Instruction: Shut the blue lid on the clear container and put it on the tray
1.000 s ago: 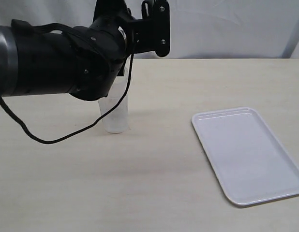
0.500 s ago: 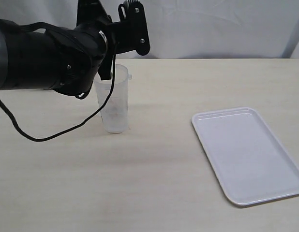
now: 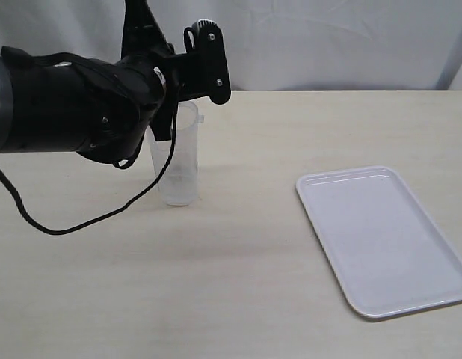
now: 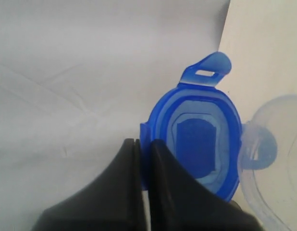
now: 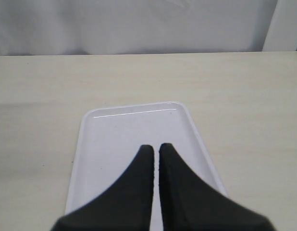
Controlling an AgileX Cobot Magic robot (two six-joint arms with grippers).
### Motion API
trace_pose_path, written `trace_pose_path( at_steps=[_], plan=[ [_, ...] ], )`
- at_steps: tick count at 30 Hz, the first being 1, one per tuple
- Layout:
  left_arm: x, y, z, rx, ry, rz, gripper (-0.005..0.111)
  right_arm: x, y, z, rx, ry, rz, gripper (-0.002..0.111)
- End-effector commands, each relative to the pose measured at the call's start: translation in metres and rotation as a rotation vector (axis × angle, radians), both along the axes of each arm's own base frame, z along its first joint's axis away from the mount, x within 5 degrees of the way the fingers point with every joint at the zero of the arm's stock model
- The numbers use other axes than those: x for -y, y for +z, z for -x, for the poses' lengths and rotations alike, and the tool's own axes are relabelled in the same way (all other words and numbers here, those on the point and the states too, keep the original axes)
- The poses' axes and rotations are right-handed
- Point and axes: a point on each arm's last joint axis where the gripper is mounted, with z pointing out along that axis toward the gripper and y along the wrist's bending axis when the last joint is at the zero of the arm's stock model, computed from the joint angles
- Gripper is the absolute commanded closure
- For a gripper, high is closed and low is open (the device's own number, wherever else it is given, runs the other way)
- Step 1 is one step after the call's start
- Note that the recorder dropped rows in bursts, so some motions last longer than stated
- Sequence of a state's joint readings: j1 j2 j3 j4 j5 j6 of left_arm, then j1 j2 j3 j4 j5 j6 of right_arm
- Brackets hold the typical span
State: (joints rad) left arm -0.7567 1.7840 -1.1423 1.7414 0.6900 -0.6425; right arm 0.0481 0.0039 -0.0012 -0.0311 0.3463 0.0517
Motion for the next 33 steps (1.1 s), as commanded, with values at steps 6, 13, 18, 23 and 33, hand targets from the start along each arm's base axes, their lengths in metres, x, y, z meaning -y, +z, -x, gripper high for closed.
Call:
trace_pose_path(
  at_steps=[6,13,18,23,33],
  plan=[
    [-0.005,0.016,0.004,0.035,0.010,0.033,0.107,0.000,0.000,0.000,0.004,0.001,-0.001,0.104],
    [-0.002,0.015,0.005,0.022,-0.016,0.039,0.107,0.000,0.000,0.000,0.004,0.001,-0.001,0.104],
    [-0.003,0.015,0.004,0.025,-0.012,0.034,0.107,0.000,0.000,0.000,0.004,0.001,-0.001,0.104],
    [-0.001,0.019,0.007,0.033,-0.018,0.035,0.107,0.000,0.000,0.000,0.004,0.001,-0.001,0.104],
    [0.003,0.027,0.015,0.057,-0.033,0.029,0.107,0.000,0.000,0.000,0.004,0.001,-0.001,0.104]
  ],
)
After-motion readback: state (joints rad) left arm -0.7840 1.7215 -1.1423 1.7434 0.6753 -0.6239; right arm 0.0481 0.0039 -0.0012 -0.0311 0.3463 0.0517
